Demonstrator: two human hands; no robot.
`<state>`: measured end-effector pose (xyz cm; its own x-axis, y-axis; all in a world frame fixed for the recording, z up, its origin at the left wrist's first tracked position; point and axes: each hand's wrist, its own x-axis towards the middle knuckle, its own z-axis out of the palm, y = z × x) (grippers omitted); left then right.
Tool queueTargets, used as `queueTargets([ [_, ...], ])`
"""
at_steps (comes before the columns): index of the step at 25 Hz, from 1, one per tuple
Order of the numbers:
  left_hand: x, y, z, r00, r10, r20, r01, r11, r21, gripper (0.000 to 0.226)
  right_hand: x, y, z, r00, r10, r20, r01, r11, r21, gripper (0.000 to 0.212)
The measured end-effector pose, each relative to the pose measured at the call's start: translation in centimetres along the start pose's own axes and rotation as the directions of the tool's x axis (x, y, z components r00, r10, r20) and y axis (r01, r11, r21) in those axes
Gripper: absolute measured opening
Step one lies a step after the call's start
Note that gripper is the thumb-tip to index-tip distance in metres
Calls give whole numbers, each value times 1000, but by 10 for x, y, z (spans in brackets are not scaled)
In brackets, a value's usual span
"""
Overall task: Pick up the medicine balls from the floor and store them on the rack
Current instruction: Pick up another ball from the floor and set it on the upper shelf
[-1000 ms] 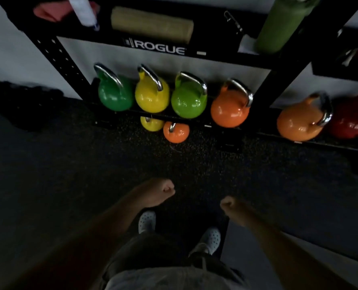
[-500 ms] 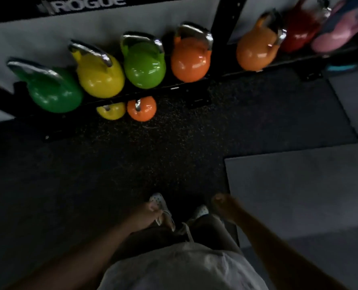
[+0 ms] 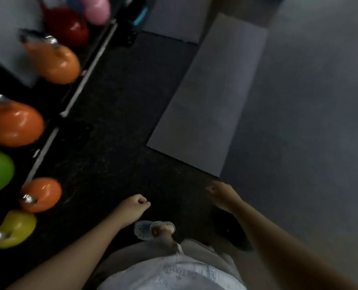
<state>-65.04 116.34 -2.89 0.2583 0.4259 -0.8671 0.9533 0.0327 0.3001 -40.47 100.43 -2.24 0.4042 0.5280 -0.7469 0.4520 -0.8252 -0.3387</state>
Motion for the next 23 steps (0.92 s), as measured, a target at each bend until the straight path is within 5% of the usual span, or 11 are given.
queueTargets([
  [4, -16, 87, 59, 978, 167, 125, -189, 963, 190, 32, -63, 121, -1, 976, 209, -57, -190, 952, 238, 27],
  [9, -41, 169, 173, 908, 311, 281, -411, 788, 459, 37, -141, 245, 22, 905, 408, -120, -303, 816, 492, 17],
  [15, -41, 226, 240, 884, 279, 376, -457, 689, 563, 38, -159, 293, 38, 870, 487, -77, -320, 676, 664, 27],
  [23, 28, 254, 279, 918, 138, 371, -354, 704, 616, 29, -110, 349, 44, 811, 585, -3, -405, 565, 719, 24],
])
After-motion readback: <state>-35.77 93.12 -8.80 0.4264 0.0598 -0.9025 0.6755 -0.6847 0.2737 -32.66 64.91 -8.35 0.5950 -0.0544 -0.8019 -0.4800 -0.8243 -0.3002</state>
